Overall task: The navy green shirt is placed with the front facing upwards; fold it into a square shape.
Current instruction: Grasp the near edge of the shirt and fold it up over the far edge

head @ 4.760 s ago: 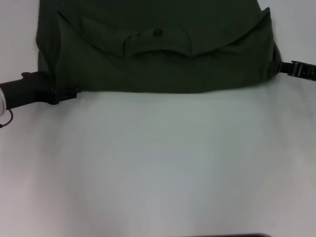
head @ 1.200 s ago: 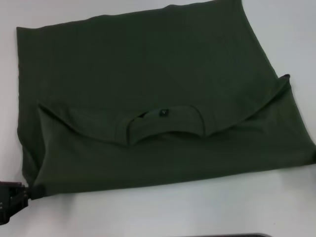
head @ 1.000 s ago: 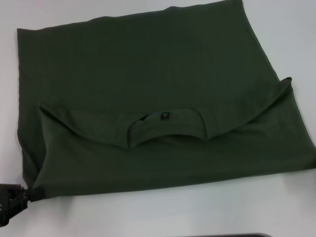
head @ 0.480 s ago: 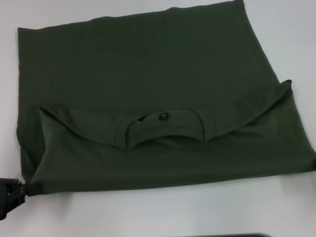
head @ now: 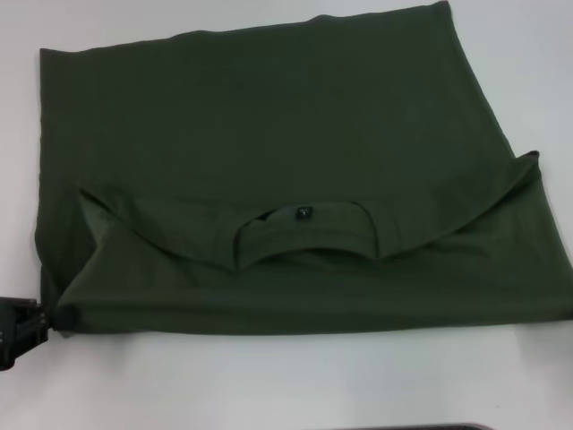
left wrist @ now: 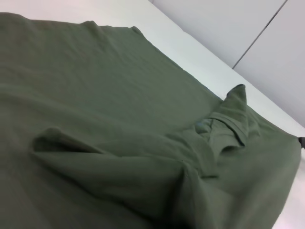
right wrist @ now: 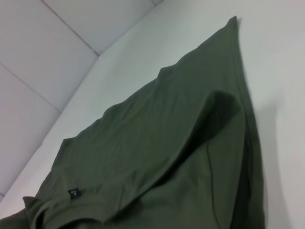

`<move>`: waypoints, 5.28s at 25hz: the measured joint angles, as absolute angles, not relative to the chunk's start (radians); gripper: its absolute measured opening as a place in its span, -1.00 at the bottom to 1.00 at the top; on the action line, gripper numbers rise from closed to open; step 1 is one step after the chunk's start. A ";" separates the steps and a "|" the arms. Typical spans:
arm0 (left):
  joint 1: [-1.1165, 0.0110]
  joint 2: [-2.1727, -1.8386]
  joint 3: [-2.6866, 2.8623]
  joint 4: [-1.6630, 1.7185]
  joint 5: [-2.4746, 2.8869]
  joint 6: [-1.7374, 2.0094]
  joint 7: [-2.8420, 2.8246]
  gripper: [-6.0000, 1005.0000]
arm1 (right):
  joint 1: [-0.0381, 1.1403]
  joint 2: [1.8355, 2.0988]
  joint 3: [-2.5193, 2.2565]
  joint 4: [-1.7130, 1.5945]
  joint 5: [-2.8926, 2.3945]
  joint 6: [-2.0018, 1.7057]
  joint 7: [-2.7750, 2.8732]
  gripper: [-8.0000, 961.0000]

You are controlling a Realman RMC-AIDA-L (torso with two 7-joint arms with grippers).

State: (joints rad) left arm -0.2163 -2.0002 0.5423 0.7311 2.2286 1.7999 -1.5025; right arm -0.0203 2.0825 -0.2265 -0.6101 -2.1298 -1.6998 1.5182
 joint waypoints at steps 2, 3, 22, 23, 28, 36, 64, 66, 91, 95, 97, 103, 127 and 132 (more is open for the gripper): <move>-0.224 -1.998 0.546 0.723 2.230 1.797 -1.503 -0.96 | -0.025 2.083 -0.217 -0.610 -2.130 -1.707 1.517 -0.94; -0.226 -1.998 0.546 0.722 2.233 1.796 -1.503 -0.96 | -0.028 2.083 -0.213 -0.610 -2.130 -1.711 1.517 -0.94; -0.248 -1.990 0.521 0.684 2.254 1.794 -1.462 -0.96 | -0.035 2.085 -0.190 -0.605 -2.131 -1.724 1.493 -0.94; -0.258 -1.987 0.522 0.682 2.254 1.792 -1.461 -0.96 | -0.041 2.085 -0.187 -0.599 -2.131 -1.725 1.489 -0.94; -0.290 -1.977 0.527 0.671 2.255 1.787 -1.460 -0.96 | -0.073 2.086 -0.159 -0.567 -2.131 -1.726 1.455 -0.94; -0.319 -1.977 0.537 0.667 2.279 1.783 -1.466 -0.96 | -0.101 2.086 -0.134 -0.546 -2.131 -1.738 1.423 -0.94; -0.269 -1.983 0.454 0.640 2.269 1.858 -1.436 -0.95 | -0.030 2.057 -0.124 -0.572 -2.166 -1.774 1.430 -0.94; -0.274 -1.976 0.419 0.640 2.269 1.872 -1.425 -0.95 | -0.024 2.057 -0.115 -0.579 -2.164 -1.785 1.426 -0.94; -0.446 -1.952 0.319 0.699 2.157 1.898 -1.484 -0.94 | 0.289 1.992 -0.022 -0.737 -2.157 -1.879 1.647 -0.94; -0.492 -1.967 0.310 0.695 2.146 1.815 -1.509 -0.94 | 0.345 1.979 -0.021 -0.737 -2.157 -1.839 1.684 -0.94; -0.518 -1.975 0.308 0.693 2.144 1.759 -1.525 -0.94 | 0.372 1.974 -0.022 -0.736 -2.157 -1.812 1.705 -0.94; -0.599 -1.993 0.317 0.669 2.144 1.594 -1.562 -0.94 | 0.459 1.972 -0.046 -0.708 -2.157 -1.686 1.752 -0.94; -0.749 -2.077 0.459 0.567 2.140 1.006 -1.569 -0.94 | 0.666 2.048 -0.226 -0.506 -2.157 -1.039 1.742 -0.94; -0.760 -2.084 0.483 0.566 2.140 0.948 -1.574 -0.94 | 0.686 2.056 -0.244 -0.508 -2.157 -1.006 1.741 -0.94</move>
